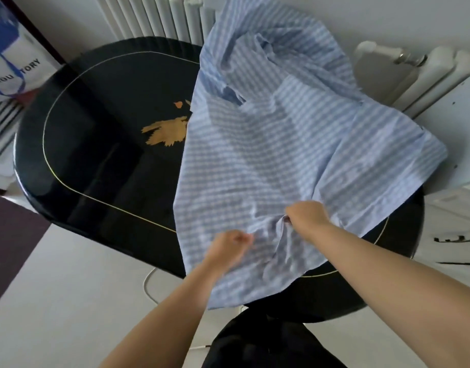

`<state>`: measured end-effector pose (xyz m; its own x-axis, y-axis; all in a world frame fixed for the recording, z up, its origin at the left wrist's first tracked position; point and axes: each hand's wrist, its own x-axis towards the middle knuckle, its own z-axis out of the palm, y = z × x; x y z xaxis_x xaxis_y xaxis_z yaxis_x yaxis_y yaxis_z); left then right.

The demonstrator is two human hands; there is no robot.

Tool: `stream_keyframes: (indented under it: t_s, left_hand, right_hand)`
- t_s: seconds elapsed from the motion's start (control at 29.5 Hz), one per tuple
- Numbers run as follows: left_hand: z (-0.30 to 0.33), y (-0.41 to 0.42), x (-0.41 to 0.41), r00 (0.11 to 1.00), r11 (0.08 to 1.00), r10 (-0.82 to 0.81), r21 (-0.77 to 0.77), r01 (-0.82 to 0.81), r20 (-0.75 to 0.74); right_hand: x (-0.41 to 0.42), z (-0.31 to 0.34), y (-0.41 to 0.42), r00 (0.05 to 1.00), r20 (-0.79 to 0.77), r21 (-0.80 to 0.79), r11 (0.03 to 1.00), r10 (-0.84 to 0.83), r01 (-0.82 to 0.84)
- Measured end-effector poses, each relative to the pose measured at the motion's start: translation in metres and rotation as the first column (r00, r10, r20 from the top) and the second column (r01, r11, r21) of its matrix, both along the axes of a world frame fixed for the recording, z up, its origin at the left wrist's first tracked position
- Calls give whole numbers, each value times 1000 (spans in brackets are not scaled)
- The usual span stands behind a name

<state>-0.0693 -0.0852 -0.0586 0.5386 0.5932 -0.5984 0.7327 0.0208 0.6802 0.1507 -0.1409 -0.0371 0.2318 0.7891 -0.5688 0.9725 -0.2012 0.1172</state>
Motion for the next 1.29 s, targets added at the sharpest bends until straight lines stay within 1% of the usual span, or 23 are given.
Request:
stream_keyframes:
  t_s: [0.03,0.07,0.14,0.2,0.27,0.41,0.47,0.54,0.64,0.68,0.71,0.78,0.85,0.88,0.92,0.95,1.02,1.05,1.08,1.12,1.15,1.22,1.29]
  left_hand:
    - [-1,12,-7,979,965,190,173,-199,72]
    - [-4,26,-14,939,879,322,329,-343,120]
    - [-12,56,-22,863,775,502,419,-474,47]
    - [-17,78,-19,811,792,573,339,-508,-122]
    - [-17,88,-7,833,846,515,275,-457,-201]
    - [-12,87,32,871,869,488,-68,-491,-52]
    - [-7,79,49,863,852,504,-149,-501,-22]
    - [-2,75,59,790,762,612,-282,-582,22]
    - [7,68,72,633,515,772,-639,-572,57]
    - [14,63,76,627,507,773,-694,-511,103]
    - [21,54,81,642,550,746,-706,-445,176]
    - [34,25,94,709,732,606,-603,-319,360]
    - [51,-16,105,828,937,316,-287,-197,464]
    - [56,-38,110,870,985,163,-125,-118,466]
    - [59,-61,113,898,999,17,18,-27,439]
    - [61,-82,115,915,988,-115,141,65,386]
    - [67,-121,118,928,933,-291,284,221,232]
    - [71,-139,118,922,908,-345,312,281,175]
    - [75,-157,119,908,884,-394,328,333,140]
    - [79,-174,119,894,857,-435,353,375,109]
    - [85,-190,119,886,833,-458,384,398,76]
    - [94,-217,121,859,742,-512,508,438,8]
    - [104,-242,123,835,677,-550,571,463,-25]
  right_hand:
    - [-1,-4,-12,988,-60,45,988,-143,146]
    - [-2,-7,-24,953,-114,95,952,-279,290]
    - [-1,-11,-51,878,-184,206,856,-441,473]
    - [-2,-11,-78,812,-256,240,779,-525,580]
    - [-7,-9,-102,743,-324,207,723,-585,659]
    - [-14,-11,-138,703,-320,149,700,-635,699]
    - [-19,-12,-153,714,-314,119,721,-625,683]
    - [-22,-14,-168,717,-320,95,733,-619,674]
    - [-18,-20,-192,706,-289,124,706,-647,698]
    - [-14,-21,-198,682,-297,126,680,-669,722]
    - [-10,-20,-204,651,-306,118,651,-694,750]
    - [0,-19,-216,626,-292,66,638,-723,767]
    - [8,-16,-222,657,-270,-49,692,-703,720]
    - [10,-10,-221,638,-314,-67,687,-703,724]
    - [12,1,-219,569,-415,-22,633,-710,774]
    - [13,14,-217,445,-583,71,503,-680,861]
    - [14,52,-214,212,-873,130,208,-439,969]
    - [13,73,-213,136,-936,78,185,-326,980]
    - [10,91,-215,105,-955,43,222,-276,974]
    - [4,106,-218,146,-950,67,275,-277,959]
    - [-1,117,-224,240,-925,137,329,-295,934]
    - [-8,125,-242,520,-748,341,433,-413,834]
    - [-7,127,-265,647,-573,456,460,-503,762]
